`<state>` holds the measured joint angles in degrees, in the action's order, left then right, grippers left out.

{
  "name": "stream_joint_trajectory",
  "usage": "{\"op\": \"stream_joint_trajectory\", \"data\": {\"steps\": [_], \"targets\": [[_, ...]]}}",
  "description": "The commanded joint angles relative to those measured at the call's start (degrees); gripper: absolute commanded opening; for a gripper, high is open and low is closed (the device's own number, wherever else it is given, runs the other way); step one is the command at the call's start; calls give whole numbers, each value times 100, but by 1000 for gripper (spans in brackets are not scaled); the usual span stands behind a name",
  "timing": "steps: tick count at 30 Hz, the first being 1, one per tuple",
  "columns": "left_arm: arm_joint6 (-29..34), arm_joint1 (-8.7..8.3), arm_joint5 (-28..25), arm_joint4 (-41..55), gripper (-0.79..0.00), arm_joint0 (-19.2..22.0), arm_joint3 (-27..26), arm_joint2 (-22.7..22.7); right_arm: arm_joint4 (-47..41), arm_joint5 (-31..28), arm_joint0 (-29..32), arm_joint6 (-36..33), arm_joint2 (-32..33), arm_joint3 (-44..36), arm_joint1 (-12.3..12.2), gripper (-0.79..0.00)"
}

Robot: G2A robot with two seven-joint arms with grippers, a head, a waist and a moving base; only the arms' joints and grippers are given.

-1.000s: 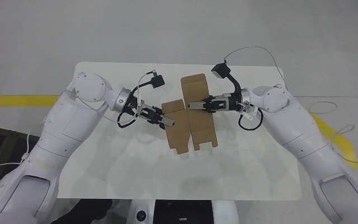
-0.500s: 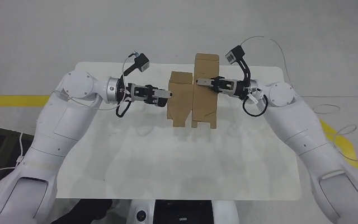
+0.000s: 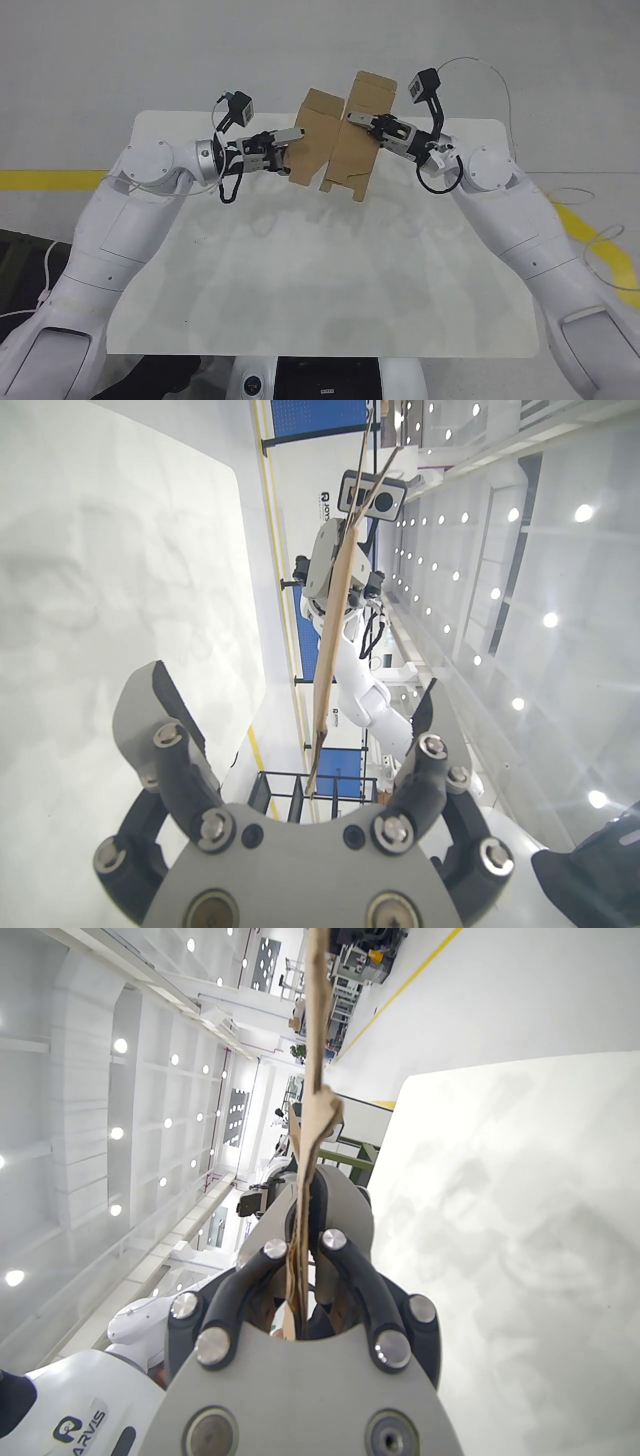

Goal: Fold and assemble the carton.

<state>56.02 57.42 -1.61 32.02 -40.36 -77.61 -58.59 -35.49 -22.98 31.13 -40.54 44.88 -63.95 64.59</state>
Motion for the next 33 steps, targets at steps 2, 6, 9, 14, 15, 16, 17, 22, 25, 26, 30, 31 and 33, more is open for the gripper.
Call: {"op": "stream_joint_trajectory", "data": {"steps": [2,6,9,14,15,16,17,22,25,26,30,31,33], "targets": [[-89,18,124,155,0,-69,-45,-21,139,44,18,317,29,-7,41,-785],[-158,46,215,323,0,-128,-75,-41,260,76,52,642,49,-18,110,-785],[-254,65,224,359,0,-155,-101,-56,277,81,77,782,61,-3,164,-785],[-414,97,261,322,0,-166,-129,-62,291,87,95,930,66,49,259,-785],[-479,105,274,301,0,-162,-132,-61,299,88,95,952,64,54,279,-785],[-542,113,280,284,0,-161,-135,-59,314,93,93,968,61,56,298,-785],[-603,121,282,263,-49,-158,-137,-60,329,97,92,979,61,61,315,-785],[-747,150,313,216,-539,-159,-161,-82,442,111,98,1067,93,116,386,-785],[-781,163,395,215,-742,-163,-154,-100,505,115,108,1102,126,136,421,-785],[-783,167,434,216,-785,-161,-147,-103,531,115,110,1115,137,139,432,-785],[-760,189,556,275,-785,-152,-115,-112,615,123,123,1153,182,159,476,-785],[-750,194,573,280,-785,-147,-109,-114,637,125,126,1155,194,168,486,-785],[-736,204,601,301,-785,-143,-83,-121,669,129,138,1153,214,191,507,-785]]}}
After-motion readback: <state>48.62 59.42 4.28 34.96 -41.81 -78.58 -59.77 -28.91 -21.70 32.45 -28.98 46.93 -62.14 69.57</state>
